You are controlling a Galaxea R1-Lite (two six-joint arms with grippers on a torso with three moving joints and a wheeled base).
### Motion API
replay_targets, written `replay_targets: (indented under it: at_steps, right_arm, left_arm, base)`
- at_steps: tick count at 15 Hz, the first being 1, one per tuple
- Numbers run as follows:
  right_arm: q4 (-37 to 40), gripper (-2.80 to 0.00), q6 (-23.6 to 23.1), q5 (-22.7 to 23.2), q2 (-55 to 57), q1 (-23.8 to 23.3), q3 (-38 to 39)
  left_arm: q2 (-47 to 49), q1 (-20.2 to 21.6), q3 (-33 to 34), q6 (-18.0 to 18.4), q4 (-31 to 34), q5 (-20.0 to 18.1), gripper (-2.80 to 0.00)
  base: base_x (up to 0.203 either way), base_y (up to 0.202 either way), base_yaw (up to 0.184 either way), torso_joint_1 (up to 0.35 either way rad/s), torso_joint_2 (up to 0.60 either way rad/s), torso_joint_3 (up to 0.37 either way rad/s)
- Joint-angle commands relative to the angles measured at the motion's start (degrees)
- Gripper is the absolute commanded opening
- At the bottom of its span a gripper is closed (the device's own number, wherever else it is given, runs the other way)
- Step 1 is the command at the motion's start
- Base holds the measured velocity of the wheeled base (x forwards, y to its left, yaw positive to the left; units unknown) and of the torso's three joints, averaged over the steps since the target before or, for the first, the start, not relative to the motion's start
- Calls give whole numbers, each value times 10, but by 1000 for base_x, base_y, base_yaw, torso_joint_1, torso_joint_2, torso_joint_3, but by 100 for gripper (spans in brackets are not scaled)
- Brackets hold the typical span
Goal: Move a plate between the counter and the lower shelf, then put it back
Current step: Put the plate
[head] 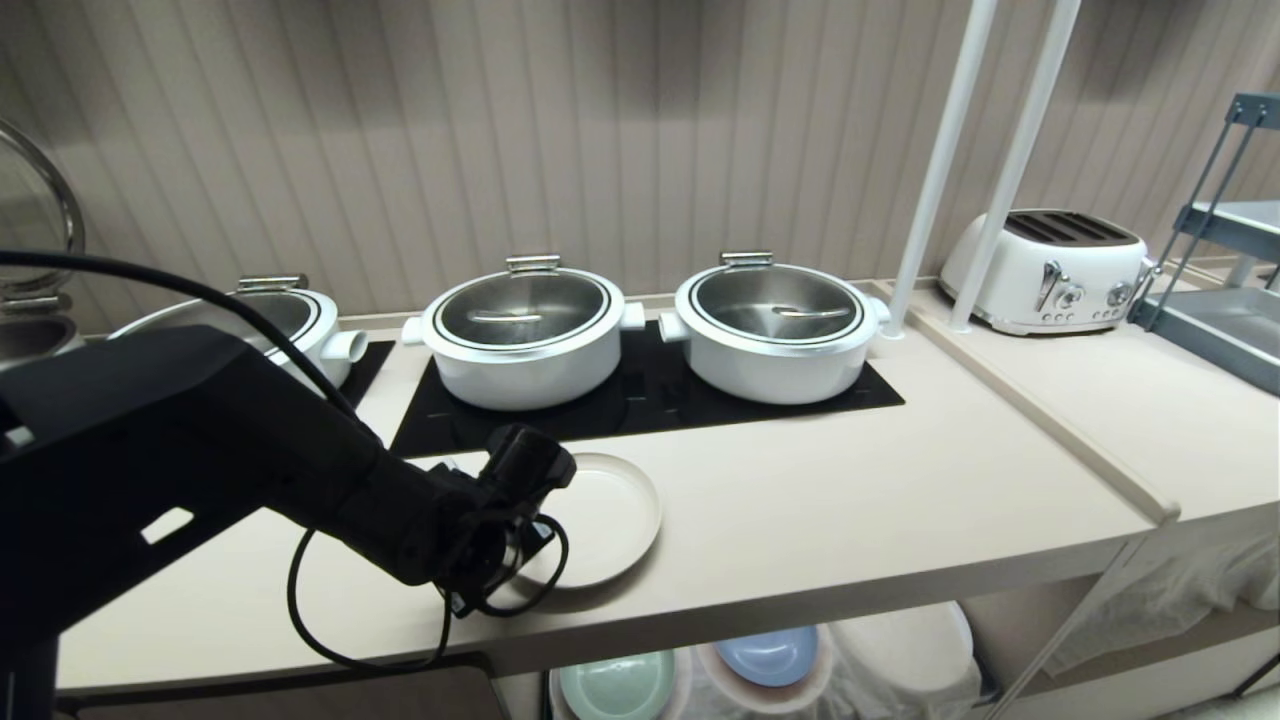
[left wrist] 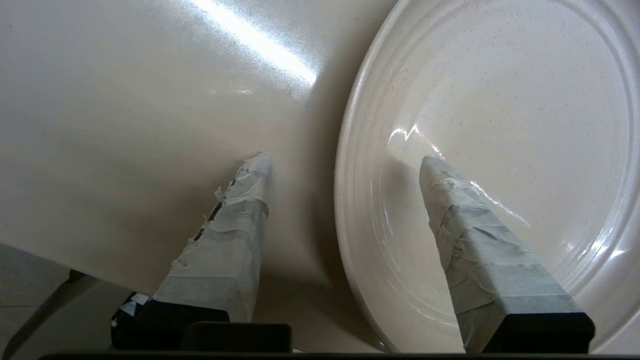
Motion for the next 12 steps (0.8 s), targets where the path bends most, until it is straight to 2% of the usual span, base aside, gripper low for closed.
replay_targets:
  at_steps: [1,12]
  right_arm:
    - [0,-280,0,0,0,0,0]
    - [0,-280,0,0,0,0,0]
  left_arm:
    - [-6,1,0,-3,0,2,0]
    - [-107,2,6,3,36,3,0]
  base:
    - [0,0,0,0,0,0]
    - [0,0,0,0,0,0]
